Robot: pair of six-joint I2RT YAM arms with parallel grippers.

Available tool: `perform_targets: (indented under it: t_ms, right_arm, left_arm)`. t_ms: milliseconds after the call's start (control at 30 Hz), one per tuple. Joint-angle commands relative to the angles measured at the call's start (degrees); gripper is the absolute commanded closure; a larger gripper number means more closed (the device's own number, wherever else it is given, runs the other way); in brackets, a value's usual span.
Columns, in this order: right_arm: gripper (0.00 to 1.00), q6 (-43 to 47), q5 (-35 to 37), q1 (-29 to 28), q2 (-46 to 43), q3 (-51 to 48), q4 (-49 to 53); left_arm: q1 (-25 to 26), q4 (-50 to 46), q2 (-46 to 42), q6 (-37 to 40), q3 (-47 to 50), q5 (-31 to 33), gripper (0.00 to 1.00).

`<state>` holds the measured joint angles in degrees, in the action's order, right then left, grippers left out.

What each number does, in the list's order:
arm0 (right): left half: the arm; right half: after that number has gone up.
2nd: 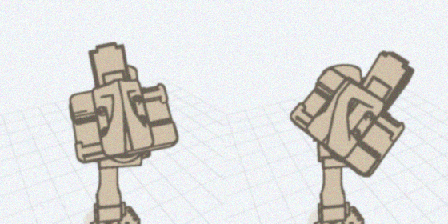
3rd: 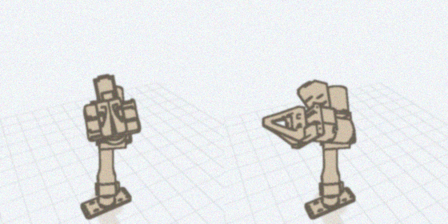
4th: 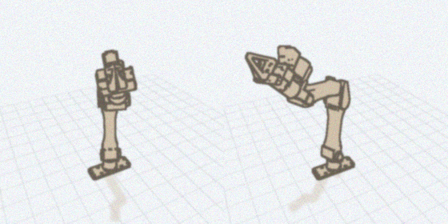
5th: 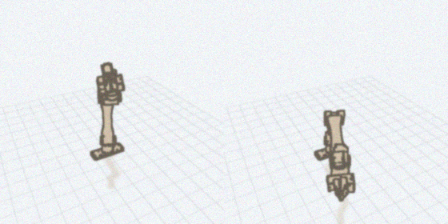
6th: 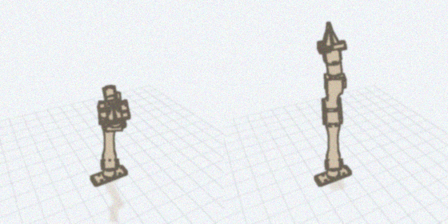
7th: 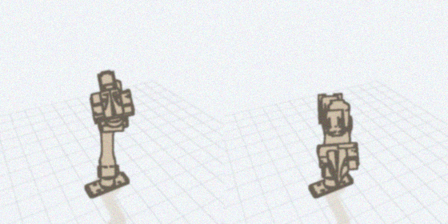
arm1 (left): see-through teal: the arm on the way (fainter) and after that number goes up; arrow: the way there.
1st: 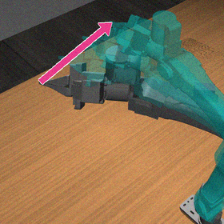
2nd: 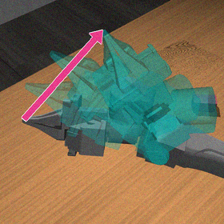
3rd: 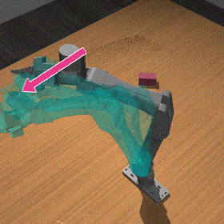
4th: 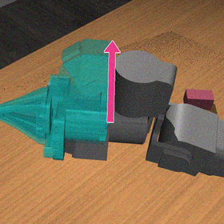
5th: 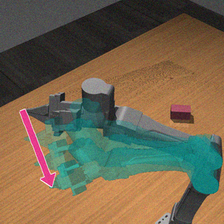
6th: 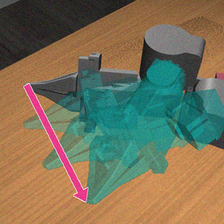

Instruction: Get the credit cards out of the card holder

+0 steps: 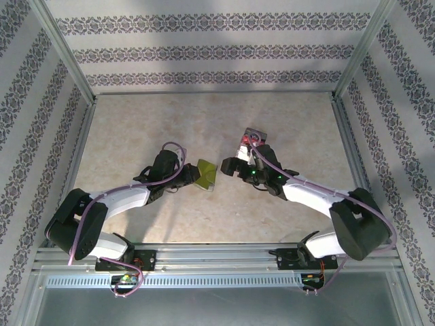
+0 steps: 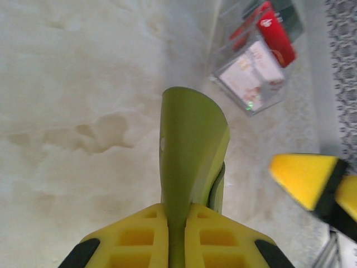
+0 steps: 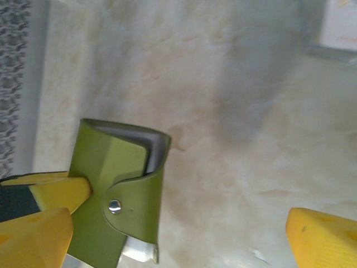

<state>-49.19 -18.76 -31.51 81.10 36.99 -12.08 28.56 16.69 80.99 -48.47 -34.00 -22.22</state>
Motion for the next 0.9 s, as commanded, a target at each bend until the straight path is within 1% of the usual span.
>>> perform_targets:
  t_ms: [0,167,333,400,467,500,600,733,867]
  right_arm:
    - [0.03,-3.9,-8.0,-0.3,2.4,-1.0,-13.8]
    - [0.04,-4.0,-9.5,-1.3,5.6,0.1,-17.6]
    - [0.1,-4.9,-10.2,-1.6,7.3,0.8,-21.0]
    - [0.16,-5.1,-10.4,-1.7,7.8,1.3,-22.3]
    - [0.23,-5.6,-10.8,-1.7,8.4,1.7,-23.9]
    - [0.29,-6.0,-10.8,-1.8,8.5,1.9,-24.5]
    - [0.41,-6.6,-10.9,-1.8,8.8,2.4,-25.5]
    - [0.51,-6.9,-10.9,-2.0,9.2,2.6,-26.1]
    - [0.62,-7.1,-10.6,-1.9,9.3,2.3,-26.8]
  left_arm:
    - [0.9,9.3,0.0,-3.7,0.0,-5.4,1.0]
    - [0.9,13.1,0.9,-5.0,-0.3,-7.6,1.0]
    - [0.9,12.7,1.2,-4.4,-0.7,-8.0,1.0]
    - [0.9,13.5,1.7,-4.5,-0.8,-8.6,0.99]
    - [0.9,14.6,2.3,-5.0,-0.8,-9.2,0.96]
    - [0.9,15.4,2.7,-5.4,-0.8,-9.3,0.94]
    - [0.9,18.1,4.0,-6.8,-0.5,-10.1,0.9]
    - [0.9,22.2,5.7,-8.5,-0.2,-11.5,0.84]
    - [0.9,25.2,6.7,-9.6,-0.2,-12.5,0.74]
